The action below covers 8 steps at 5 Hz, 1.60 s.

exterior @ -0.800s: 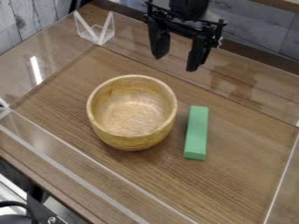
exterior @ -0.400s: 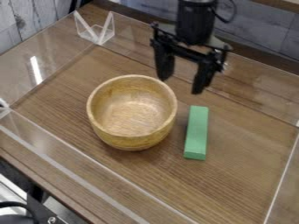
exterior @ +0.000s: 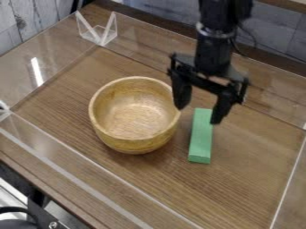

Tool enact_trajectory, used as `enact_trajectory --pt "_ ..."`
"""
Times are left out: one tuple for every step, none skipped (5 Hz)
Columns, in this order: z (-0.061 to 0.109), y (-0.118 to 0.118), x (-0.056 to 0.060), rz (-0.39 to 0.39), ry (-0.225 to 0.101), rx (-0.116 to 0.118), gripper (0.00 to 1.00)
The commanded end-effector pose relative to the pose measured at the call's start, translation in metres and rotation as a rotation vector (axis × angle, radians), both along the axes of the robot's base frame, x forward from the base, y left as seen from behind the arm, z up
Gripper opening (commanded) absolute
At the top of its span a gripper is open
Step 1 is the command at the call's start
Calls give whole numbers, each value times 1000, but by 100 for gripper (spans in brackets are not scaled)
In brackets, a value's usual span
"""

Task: Put green object into wooden bowl

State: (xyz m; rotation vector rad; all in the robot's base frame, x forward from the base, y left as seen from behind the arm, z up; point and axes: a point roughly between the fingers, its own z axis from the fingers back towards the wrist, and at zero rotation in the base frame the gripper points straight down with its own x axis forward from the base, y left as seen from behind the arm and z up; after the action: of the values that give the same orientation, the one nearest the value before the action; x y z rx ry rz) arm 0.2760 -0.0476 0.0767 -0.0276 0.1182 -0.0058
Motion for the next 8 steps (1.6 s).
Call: enact_trajectory --pt "-8 -7 5 10 -47 -13 100" --pt "-32 -14 4 126 -59 -17 100" --pt "-48 -24 2 201 -71 -16 100" --pt "-43 -27 9 272 -76 -16 100" --pt "-41 -29 14 335 -79 -13 100" --pt "-44 -21 5 259 -79 -13 100" --pt "-47 -14 -3 184 -80 -14 100" --pt "-46 -27 -5 182 -78 -12 100"
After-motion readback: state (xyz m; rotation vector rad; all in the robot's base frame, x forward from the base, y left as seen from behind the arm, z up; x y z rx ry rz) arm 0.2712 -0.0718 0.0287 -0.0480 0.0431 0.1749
